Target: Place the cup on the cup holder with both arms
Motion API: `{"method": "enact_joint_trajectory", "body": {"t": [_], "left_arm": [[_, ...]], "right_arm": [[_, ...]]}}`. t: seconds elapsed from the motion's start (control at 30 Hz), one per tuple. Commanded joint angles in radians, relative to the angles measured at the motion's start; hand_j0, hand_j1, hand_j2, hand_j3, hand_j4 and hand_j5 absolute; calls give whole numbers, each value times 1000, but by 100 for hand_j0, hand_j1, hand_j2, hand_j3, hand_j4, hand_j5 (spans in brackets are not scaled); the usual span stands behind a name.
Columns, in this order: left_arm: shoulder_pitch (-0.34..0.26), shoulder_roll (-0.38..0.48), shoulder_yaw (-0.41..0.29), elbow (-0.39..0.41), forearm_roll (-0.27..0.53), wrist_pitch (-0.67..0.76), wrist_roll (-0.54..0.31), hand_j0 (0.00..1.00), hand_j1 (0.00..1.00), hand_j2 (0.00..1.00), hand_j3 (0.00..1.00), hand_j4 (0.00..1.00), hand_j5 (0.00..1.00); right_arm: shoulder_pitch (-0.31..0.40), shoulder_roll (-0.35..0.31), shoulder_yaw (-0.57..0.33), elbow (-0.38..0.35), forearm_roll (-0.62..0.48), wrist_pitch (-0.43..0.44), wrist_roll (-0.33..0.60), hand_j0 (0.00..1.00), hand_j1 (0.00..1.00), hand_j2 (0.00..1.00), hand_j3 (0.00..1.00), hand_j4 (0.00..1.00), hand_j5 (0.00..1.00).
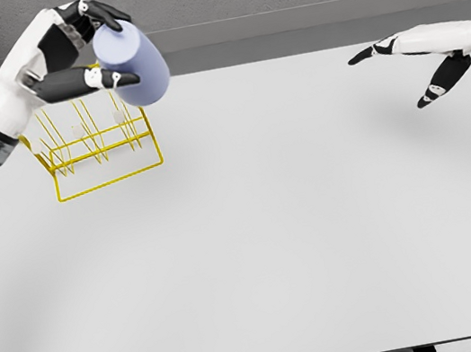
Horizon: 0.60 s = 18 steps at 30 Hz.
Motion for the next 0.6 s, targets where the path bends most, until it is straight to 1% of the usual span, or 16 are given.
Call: {"method": "enact_joint_trajectory", "body": {"t": [0.0, 0.17, 0.27, 0.57], "left_arm": [[0, 21, 2, 13, 14, 0, 1, 39, 39, 39, 39, 39, 39], [2, 36, 2, 23, 22, 0, -1, 39, 39, 39, 39, 39, 39], [0, 64, 2, 24, 34, 0, -1, 39, 39, 39, 39, 39, 39], [0, 85, 10, 62, 43, 0, -1, 39, 39, 39, 39, 39, 39]], "right_arm": [[0, 2, -2, -2, -7, 3, 0, 100, 100, 100, 100, 100, 100], [0, 2, -2, 0, -7, 3, 0, 100, 100, 100, 100, 100, 100], [0, 2, -2, 0, -7, 3, 0, 100, 100, 100, 100, 100, 100], [2, 2, -2, 0, -7, 3, 0, 100, 100, 100, 100, 100, 100]]}}
